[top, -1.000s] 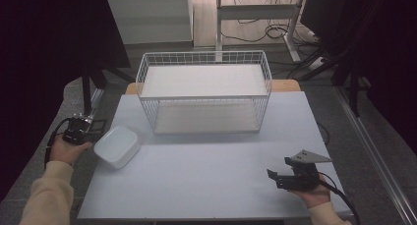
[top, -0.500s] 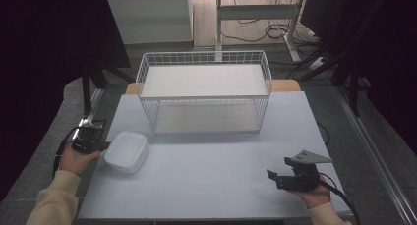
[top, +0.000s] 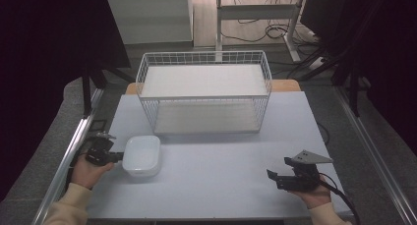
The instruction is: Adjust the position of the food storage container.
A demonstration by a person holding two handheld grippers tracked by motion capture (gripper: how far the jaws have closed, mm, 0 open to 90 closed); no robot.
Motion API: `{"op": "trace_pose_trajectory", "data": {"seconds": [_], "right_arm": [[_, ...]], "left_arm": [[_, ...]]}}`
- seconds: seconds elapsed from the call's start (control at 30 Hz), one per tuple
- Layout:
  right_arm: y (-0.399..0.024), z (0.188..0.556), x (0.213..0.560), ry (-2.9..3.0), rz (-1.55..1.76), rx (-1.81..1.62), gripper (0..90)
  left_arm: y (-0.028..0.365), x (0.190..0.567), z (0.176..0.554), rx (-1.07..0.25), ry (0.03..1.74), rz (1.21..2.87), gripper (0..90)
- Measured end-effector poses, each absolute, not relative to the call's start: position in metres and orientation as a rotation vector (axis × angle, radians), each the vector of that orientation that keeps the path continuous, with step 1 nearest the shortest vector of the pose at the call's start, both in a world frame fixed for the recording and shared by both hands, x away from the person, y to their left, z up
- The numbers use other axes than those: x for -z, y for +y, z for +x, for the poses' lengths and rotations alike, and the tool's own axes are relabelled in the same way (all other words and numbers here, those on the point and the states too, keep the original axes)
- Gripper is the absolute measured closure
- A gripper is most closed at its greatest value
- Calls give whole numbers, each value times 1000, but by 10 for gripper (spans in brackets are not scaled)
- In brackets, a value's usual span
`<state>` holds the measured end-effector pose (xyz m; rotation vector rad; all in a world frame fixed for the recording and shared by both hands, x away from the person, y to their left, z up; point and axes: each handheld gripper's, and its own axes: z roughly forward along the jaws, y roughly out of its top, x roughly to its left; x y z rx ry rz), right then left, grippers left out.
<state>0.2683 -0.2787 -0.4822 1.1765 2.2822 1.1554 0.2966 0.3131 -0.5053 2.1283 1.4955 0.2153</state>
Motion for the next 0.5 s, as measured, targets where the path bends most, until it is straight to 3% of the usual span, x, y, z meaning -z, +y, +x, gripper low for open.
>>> {"op": "trace_pose_trajectory", "data": {"seconds": [0.5], "right_arm": [[-278, 266, 477, 2274, 1166, -1170, 172]], "left_arm": [[258, 505, 281, -131, 1375, 2125, 900]]}}
